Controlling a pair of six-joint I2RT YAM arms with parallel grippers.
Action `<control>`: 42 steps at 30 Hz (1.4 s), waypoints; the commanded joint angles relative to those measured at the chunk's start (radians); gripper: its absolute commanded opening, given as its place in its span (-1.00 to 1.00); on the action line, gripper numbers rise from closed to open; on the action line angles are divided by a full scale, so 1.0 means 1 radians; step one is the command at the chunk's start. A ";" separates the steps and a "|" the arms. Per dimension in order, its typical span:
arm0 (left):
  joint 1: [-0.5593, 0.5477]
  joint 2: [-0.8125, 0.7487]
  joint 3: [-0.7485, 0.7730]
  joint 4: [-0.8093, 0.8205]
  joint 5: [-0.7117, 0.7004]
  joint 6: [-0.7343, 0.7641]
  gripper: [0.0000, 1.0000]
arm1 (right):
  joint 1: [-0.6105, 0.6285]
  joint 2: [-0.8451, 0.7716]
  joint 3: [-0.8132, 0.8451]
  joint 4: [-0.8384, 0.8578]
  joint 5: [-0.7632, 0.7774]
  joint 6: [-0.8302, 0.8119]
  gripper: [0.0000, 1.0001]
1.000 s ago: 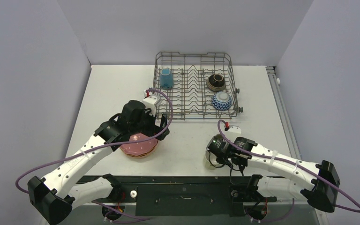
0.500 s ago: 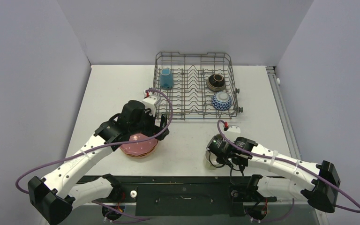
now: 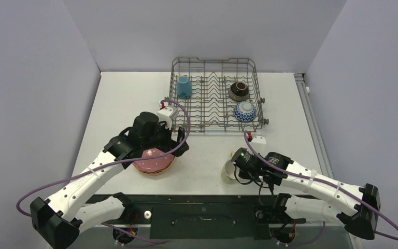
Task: Load the mixed dishes into the dish rack
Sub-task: Pick up the cup at the corner of the board.
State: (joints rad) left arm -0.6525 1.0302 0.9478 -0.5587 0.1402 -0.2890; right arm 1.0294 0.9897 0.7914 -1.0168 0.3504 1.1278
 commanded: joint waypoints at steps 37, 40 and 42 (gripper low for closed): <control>0.157 -0.081 -0.147 0.626 0.459 -0.629 0.93 | -0.325 -0.233 0.056 0.775 -0.497 -0.192 -1.00; 0.163 -0.083 -0.152 0.656 0.475 -0.678 0.93 | -0.343 -0.246 0.053 0.822 -0.525 -0.182 -1.00; 0.168 -0.089 -0.162 0.689 0.480 -0.717 0.93 | -0.352 -0.251 0.054 0.854 -0.538 -0.175 -1.00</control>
State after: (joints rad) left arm -0.4969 0.9703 0.7933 -0.0124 0.5732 -0.9085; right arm 0.6979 0.7834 0.8234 -0.4107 -0.1211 0.9051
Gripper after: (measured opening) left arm 0.965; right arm 0.073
